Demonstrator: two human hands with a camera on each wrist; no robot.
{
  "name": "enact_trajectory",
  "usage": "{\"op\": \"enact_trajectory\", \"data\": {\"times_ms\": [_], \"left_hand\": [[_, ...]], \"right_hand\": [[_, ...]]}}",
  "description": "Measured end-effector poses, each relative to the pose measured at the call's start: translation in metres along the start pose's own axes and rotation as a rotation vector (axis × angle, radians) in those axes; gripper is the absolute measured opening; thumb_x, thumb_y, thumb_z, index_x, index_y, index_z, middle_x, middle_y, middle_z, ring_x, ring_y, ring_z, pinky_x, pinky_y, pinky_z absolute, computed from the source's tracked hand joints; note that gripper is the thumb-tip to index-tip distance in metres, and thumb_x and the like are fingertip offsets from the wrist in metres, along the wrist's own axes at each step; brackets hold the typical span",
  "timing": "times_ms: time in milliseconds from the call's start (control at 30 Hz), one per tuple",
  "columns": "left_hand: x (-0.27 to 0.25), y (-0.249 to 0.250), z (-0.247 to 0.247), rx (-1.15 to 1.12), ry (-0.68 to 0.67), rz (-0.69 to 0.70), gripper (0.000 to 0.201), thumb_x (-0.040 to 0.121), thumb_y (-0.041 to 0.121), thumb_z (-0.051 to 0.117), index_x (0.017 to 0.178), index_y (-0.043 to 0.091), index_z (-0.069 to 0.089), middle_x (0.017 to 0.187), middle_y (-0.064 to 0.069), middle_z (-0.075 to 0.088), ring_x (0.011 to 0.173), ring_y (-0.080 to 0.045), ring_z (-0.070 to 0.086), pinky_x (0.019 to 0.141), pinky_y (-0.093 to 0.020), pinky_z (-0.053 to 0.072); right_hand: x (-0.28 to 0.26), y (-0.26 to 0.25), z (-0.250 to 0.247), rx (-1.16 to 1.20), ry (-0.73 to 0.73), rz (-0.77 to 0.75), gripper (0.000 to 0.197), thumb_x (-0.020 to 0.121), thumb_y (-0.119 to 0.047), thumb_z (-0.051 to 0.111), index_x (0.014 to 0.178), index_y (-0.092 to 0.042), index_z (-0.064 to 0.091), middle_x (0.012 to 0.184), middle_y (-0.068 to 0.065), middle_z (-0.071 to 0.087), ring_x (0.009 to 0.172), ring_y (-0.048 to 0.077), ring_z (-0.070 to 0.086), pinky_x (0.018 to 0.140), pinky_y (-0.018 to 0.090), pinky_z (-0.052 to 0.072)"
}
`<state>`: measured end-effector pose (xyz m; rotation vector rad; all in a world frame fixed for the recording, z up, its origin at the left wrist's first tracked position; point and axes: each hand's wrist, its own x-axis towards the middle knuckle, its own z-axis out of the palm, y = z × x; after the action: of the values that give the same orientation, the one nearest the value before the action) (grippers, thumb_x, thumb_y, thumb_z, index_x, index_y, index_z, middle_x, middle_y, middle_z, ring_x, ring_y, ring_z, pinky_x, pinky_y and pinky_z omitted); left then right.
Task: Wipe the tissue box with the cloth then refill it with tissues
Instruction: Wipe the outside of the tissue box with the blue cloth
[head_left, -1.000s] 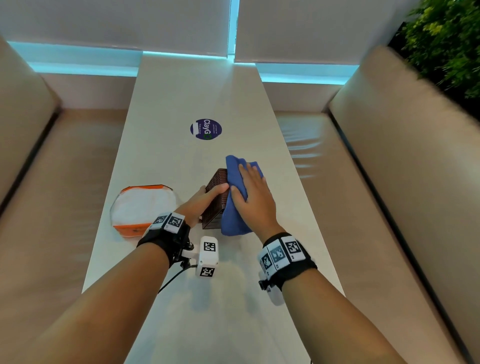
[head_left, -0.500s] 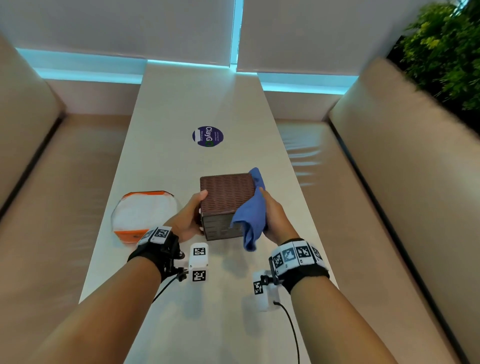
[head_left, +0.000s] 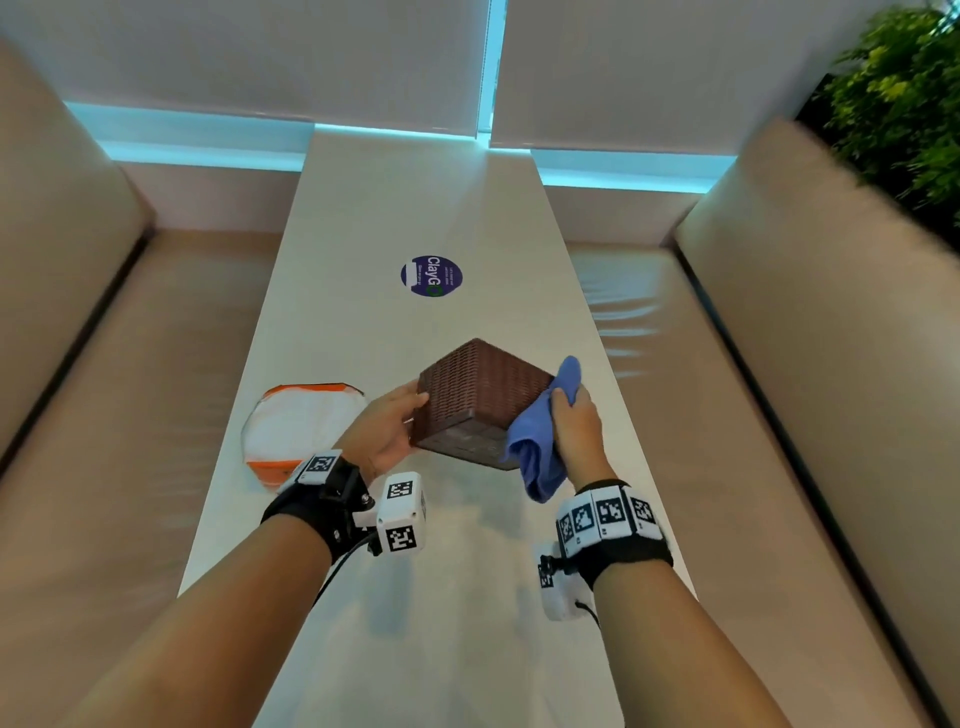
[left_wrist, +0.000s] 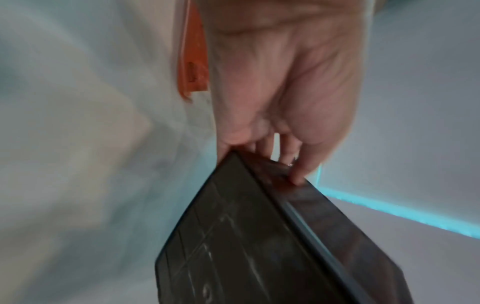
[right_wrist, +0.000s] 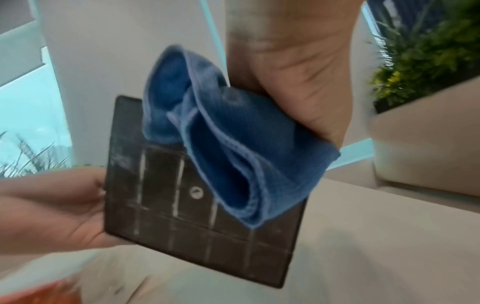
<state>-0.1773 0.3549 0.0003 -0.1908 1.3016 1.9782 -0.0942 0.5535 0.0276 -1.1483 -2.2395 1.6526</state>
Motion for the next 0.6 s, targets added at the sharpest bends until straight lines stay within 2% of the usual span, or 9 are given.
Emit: {"op": "enact_trajectory", "data": {"times_ms": [33,100,167,267,333,367,467,533,600], "left_hand": [[0.001,0.000,0.002,0.049,0.030,0.003,0.032,0.100,0.008,0.038,0.127,0.011,0.054,0.102,-0.004,0.067,0.090,-0.017,0.061,0.070,-0.029,0.056],[0.000,-0.002,0.010,0.166,0.073,0.011,0.032,0.100,0.021,0.043,0.128,0.010,0.055,0.104,-0.003,0.066,0.089,-0.014,0.062,0.072,-0.028,0.052],[-0.002,-0.002,0.019,0.273,0.007,-0.018,0.036,0.095,0.039,0.051,0.114,0.012,0.065,0.103,-0.003,0.071,0.092,-0.016,0.066,0.082,-0.030,0.052],[0.001,-0.005,0.020,0.326,-0.084,-0.052,0.046,0.086,0.040,0.063,0.118,0.006,0.064,0.116,-0.014,0.069,0.104,-0.026,0.067,0.095,-0.036,0.051],[0.004,-0.007,0.017,0.319,-0.071,-0.063,0.048,0.084,0.038,0.066,0.120,0.006,0.063,0.117,-0.016,0.068,0.104,-0.028,0.067,0.089,-0.034,0.054],[0.004,-0.007,0.016,0.321,-0.053,-0.066,0.046,0.085,0.036,0.065,0.120,0.006,0.063,0.116,-0.016,0.069,0.103,-0.028,0.067,0.086,-0.033,0.055],[0.008,-0.009,0.018,0.312,-0.029,-0.053,0.049,0.081,0.039,0.067,0.118,0.006,0.065,0.114,-0.016,0.070,0.104,-0.030,0.066,0.088,-0.035,0.053],[0.009,-0.010,0.020,0.323,-0.024,-0.035,0.059,0.070,0.044,0.071,0.115,0.006,0.067,0.110,-0.017,0.070,0.099,-0.028,0.068,0.085,-0.034,0.053],[0.008,-0.012,0.020,0.324,-0.005,-0.013,0.053,0.074,0.043,0.070,0.112,0.006,0.068,0.101,-0.016,0.071,0.086,-0.023,0.069,0.072,-0.029,0.054]], "right_hand": [[-0.005,-0.002,0.000,-0.045,0.027,-0.029,0.046,0.101,-0.024,0.036,0.143,-0.005,0.032,0.131,0.018,0.052,0.117,0.034,0.053,0.088,0.033,0.041],[-0.013,0.000,0.004,-0.088,0.040,-0.073,0.054,0.102,-0.026,0.034,0.150,-0.009,0.017,0.140,0.017,0.047,0.124,0.034,0.049,0.095,0.033,0.041],[-0.016,0.003,0.011,-0.155,0.035,-0.072,0.055,0.102,-0.028,0.032,0.150,-0.011,0.012,0.143,0.019,0.043,0.126,0.035,0.047,0.099,0.038,0.041],[-0.015,0.007,0.016,-0.209,0.041,-0.052,0.055,0.102,-0.028,0.030,0.151,-0.013,0.011,0.145,0.019,0.039,0.128,0.036,0.045,0.101,0.041,0.040],[-0.017,0.006,0.020,-0.311,0.035,-0.065,0.055,0.101,-0.030,0.030,0.151,-0.015,0.010,0.147,0.020,0.035,0.132,0.036,0.039,0.106,0.043,0.036],[-0.018,0.004,0.022,-0.422,0.038,-0.079,0.056,0.101,-0.031,0.029,0.151,-0.016,0.009,0.151,0.020,0.029,0.138,0.036,0.031,0.111,0.045,0.029],[-0.024,-0.007,0.036,-0.704,0.019,-0.210,0.059,0.101,-0.034,0.028,0.151,-0.016,0.004,0.159,0.017,-0.002,0.148,0.032,-0.006,0.119,0.049,-0.001],[-0.030,-0.011,0.048,-0.713,-0.077,-0.364,0.060,0.101,-0.033,0.027,0.151,-0.015,0.000,0.160,0.012,-0.007,0.148,0.027,-0.009,0.119,0.047,-0.003],[-0.032,-0.009,0.054,-0.678,-0.130,-0.455,0.059,0.101,-0.033,0.028,0.151,-0.017,0.001,0.161,0.007,-0.002,0.149,0.023,-0.005,0.120,0.044,-0.003]]}}
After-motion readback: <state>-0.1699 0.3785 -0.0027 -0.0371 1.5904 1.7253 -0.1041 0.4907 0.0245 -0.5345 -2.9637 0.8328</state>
